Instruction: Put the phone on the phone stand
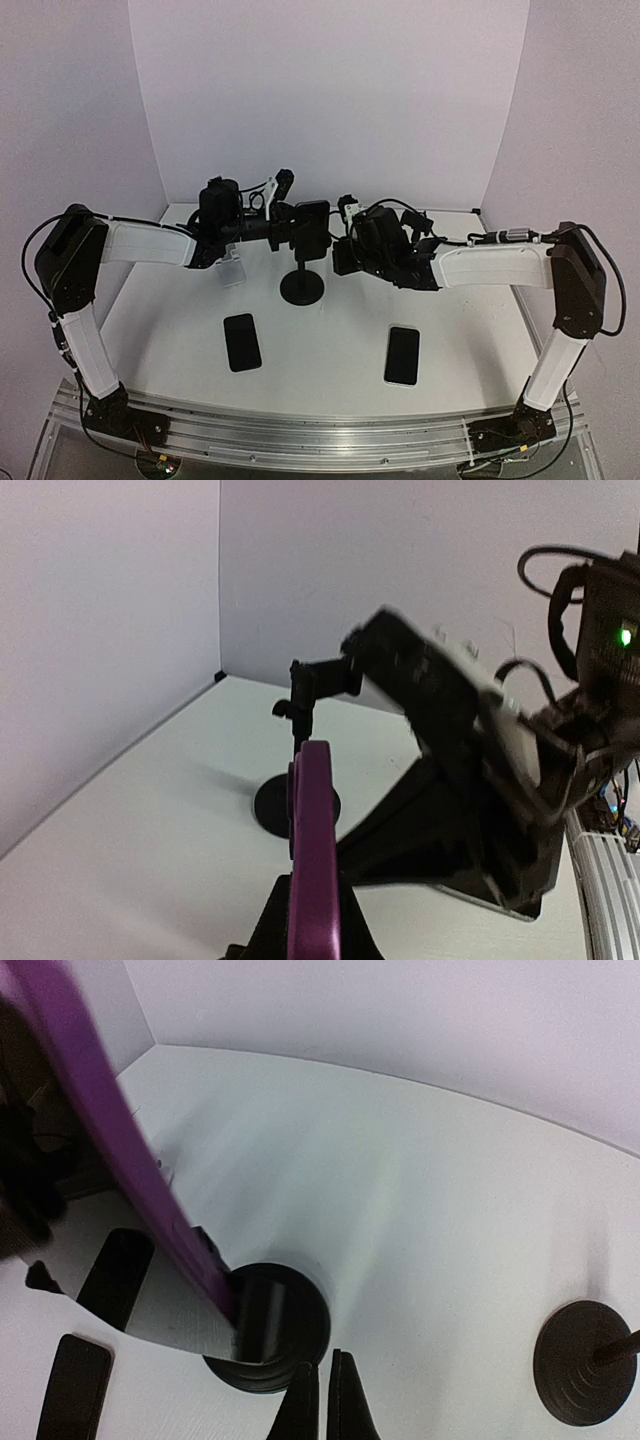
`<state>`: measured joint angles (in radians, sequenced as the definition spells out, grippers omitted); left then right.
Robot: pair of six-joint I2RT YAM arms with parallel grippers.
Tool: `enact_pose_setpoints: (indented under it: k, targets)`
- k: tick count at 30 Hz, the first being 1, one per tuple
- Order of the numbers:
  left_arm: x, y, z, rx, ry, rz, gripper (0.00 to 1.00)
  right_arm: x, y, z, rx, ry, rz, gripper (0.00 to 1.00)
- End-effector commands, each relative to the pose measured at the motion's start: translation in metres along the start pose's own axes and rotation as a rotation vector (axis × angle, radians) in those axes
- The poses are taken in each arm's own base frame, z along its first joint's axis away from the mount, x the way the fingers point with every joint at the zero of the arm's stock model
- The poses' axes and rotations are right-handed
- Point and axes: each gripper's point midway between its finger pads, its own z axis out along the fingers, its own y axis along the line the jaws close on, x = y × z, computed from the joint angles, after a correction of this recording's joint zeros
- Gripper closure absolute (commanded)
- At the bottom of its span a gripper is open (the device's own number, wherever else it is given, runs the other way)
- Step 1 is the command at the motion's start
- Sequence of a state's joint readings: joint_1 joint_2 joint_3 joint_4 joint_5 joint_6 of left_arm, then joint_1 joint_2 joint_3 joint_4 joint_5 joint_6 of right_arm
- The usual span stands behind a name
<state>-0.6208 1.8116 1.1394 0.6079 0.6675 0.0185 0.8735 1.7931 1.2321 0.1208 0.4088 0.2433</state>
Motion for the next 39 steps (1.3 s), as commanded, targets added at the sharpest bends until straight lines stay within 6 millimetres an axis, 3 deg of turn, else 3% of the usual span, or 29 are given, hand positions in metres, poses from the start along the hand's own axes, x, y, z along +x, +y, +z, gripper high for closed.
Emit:
enact_pose_setpoints:
  k: [1, 11, 20, 26, 34, 39]
  targets:
    - [0.091, 0.009, -0.015, -0.02, 0.254, -0.192, 1.0, -0.06, -0.005, -0.018, -0.006, -0.153, 0.069, 1.0]
    - [0.057, 0.016, -0.008, -0.018, 0.133, -0.124, 1.0, -0.055, 0.006, -0.017, -0.067, -0.129, 0.043, 1.0]
    - [0.05, 0.006, -0.01, 0.06, 0.042, -0.094, 1.0, -0.056, 0.01, -0.024, -0.098, -0.125, 0.024, 1.0]
    - [0.044, 0.005, -0.007, 0.09, 0.004, 0.015, 1.0, -0.052, 0.01, -0.027, -0.113, -0.113, 0.033, 0.96]
    - [0.044, -0.004, -0.008, 0.169, -0.009, 0.081, 1.0, -0.052, 0.014, -0.026, -0.128, -0.11, 0.027, 0.8]
    - [0.039, -0.003, -0.004, 0.189, -0.031, 0.111, 1.0, -0.053, 0.016, -0.024, -0.136, -0.108, 0.021, 0.76]
